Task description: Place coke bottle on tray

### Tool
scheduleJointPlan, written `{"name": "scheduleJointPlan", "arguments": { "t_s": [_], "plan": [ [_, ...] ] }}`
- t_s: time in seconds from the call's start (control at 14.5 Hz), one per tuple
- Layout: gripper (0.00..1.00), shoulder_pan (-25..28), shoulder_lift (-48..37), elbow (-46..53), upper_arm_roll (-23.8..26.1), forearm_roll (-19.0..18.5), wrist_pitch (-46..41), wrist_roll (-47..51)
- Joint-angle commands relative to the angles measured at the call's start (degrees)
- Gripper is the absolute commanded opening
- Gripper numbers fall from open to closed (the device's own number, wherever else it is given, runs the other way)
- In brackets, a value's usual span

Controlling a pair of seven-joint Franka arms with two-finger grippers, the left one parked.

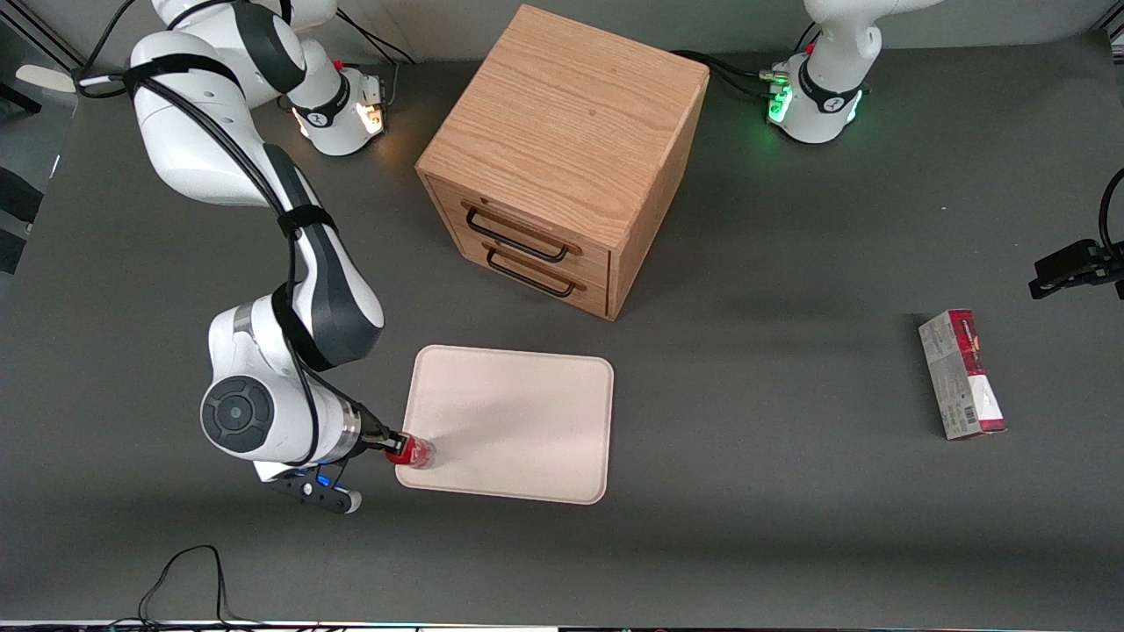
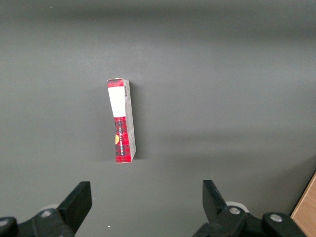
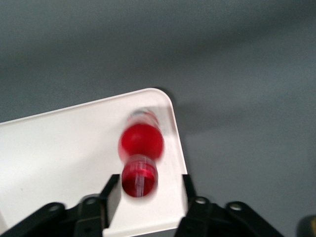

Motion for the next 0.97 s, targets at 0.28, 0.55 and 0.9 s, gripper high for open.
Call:
{"name": "scheduleJointPlan", "arguments": {
  "t_s": [0.28, 0.55, 0.9],
  "plan": [
    [1.00, 0.65, 0.61, 1.91, 0.06, -1.06, -0.26, 1.58],
    [1.00, 0.48, 0.52, 1.99, -0.02, -0.98, -0.26, 1.58],
    [1.00, -2.58, -3.42, 1.99, -0.29, 0.33, -1.92, 0.70]
  ]
}}
